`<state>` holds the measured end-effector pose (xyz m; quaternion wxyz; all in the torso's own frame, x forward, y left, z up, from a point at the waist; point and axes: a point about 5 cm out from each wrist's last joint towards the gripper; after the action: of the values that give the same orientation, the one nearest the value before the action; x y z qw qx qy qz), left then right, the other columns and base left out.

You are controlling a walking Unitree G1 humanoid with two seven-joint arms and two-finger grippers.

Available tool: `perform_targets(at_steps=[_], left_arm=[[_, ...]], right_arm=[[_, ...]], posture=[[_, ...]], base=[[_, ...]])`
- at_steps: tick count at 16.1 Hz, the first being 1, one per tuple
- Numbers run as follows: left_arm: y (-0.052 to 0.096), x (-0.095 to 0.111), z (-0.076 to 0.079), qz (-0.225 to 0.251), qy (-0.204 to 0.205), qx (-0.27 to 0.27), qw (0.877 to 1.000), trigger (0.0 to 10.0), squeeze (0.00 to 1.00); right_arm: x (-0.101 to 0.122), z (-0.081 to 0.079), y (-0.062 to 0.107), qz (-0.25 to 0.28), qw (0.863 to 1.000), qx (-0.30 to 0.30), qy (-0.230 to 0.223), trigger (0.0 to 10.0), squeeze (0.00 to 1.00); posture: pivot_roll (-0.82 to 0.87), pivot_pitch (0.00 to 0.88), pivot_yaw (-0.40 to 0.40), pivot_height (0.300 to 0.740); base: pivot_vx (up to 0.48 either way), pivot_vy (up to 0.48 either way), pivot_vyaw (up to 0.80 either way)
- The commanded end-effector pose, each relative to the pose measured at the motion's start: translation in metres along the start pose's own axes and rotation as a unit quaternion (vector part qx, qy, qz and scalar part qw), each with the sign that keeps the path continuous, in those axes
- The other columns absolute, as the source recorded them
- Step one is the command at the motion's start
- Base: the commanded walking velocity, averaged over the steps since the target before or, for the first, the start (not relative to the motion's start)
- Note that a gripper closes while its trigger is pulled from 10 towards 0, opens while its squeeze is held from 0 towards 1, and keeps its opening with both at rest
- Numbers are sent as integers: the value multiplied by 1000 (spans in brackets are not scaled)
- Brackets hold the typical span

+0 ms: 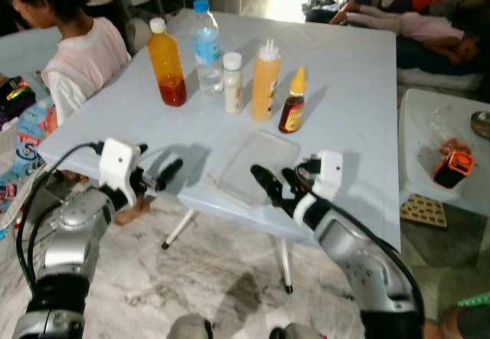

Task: Restocking fridge

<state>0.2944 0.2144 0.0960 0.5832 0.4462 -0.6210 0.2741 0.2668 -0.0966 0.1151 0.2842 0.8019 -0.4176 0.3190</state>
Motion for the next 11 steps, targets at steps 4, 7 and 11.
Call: perform_targets(at_steps=[4, 7, 11], left_arm=[[-2, -1, 25, -5, 0, -70, 998, 10000, 0], [-6, 5, 38, 5, 8, -96, 995, 10000, 0], [-13, 16, 57, 21, 19, -127, 992, 10000, 0]], right_arm=[[7, 14, -9, 16, 998, -43, -36, 10000, 0], [8, 22, -6, 24, 997, -71, -37, 10000, 0], [7, 21, -5, 34, 996, -68, -45, 10000, 0]], posture=[[91, 6, 6, 740], [85, 15, 12, 740], [77, 20, 25, 740]], base=[[0, 0, 0], [0, 0, 0], [0, 0, 0]])
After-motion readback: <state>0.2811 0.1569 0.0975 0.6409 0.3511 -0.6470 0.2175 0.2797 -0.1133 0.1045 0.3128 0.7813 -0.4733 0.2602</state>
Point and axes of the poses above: a point about 5 cm out from each wrist's last joint towards the gripper, its own y axis pointing back from the gripper into the wrist, its own x axis along the axis of the wrist's last joint, z = x × y, and after that the axes turned 6 degrees about -y, right-handed
